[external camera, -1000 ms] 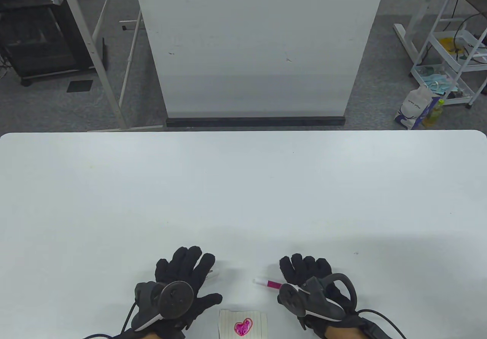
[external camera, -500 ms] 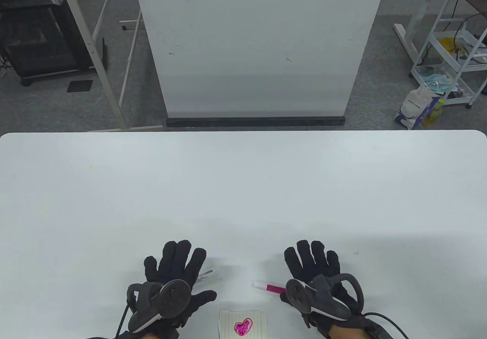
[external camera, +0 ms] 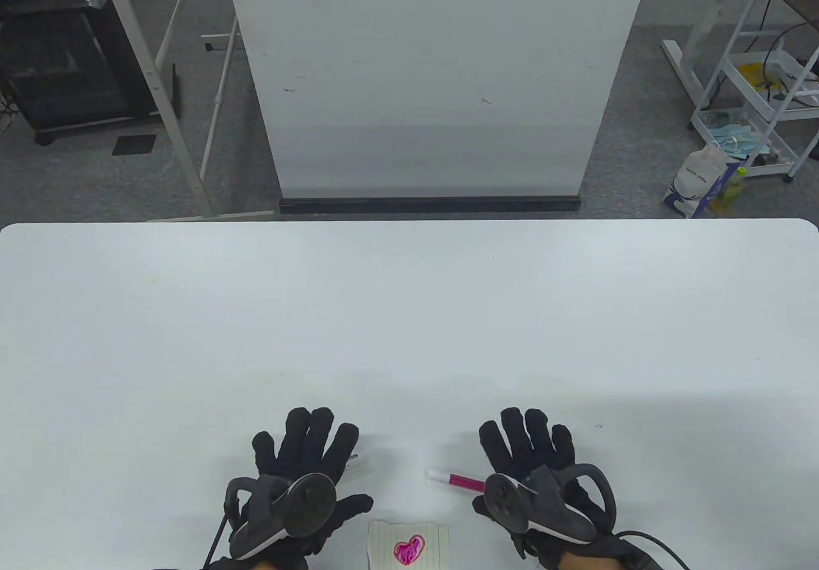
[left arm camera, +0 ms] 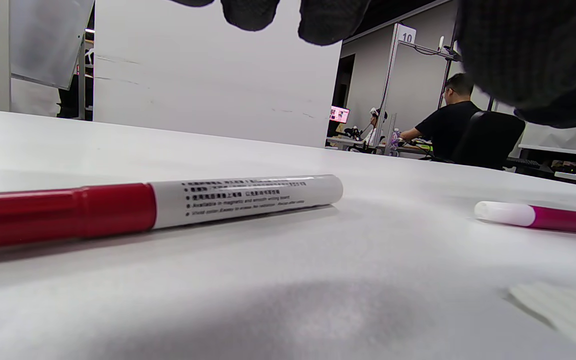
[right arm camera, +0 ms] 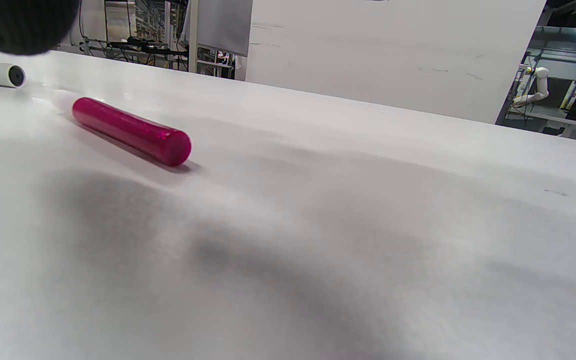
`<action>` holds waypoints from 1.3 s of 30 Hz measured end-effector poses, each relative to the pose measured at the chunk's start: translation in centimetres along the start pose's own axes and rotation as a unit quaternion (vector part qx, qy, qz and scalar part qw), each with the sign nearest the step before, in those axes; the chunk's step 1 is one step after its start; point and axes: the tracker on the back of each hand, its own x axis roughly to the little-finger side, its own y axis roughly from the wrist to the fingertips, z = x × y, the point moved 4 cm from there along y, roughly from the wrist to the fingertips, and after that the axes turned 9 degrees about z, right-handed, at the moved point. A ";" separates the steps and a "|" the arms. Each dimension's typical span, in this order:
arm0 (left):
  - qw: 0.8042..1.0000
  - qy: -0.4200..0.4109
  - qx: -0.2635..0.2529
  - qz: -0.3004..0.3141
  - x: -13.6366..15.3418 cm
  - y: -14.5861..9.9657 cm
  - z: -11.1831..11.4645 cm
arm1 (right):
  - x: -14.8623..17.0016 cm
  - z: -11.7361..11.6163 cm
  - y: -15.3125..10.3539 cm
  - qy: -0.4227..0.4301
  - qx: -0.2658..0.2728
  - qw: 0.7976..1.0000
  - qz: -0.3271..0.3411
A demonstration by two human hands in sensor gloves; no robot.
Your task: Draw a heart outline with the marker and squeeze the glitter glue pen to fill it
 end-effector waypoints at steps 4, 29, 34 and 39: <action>1.000 0.000 0.005 0.000 -0.1 0.0 0.1 | -0.1 -0.2 0.0 0.010 -0.007 1.000 0.003; 0.999 0.013 -0.039 -0.002 0.8 -0.6 -2.0 | 0.1 -0.1 0.1 0.034 -0.007 0.999 0.003; 0.999 0.012 -0.044 0.004 0.7 -0.9 -2.2 | -0.1 -0.2 0.2 0.038 -0.008 0.999 0.000; 0.999 0.013 -0.043 0.010 0.7 -1.0 -2.2 | -0.1 -0.3 0.3 0.038 -0.012 0.999 -0.007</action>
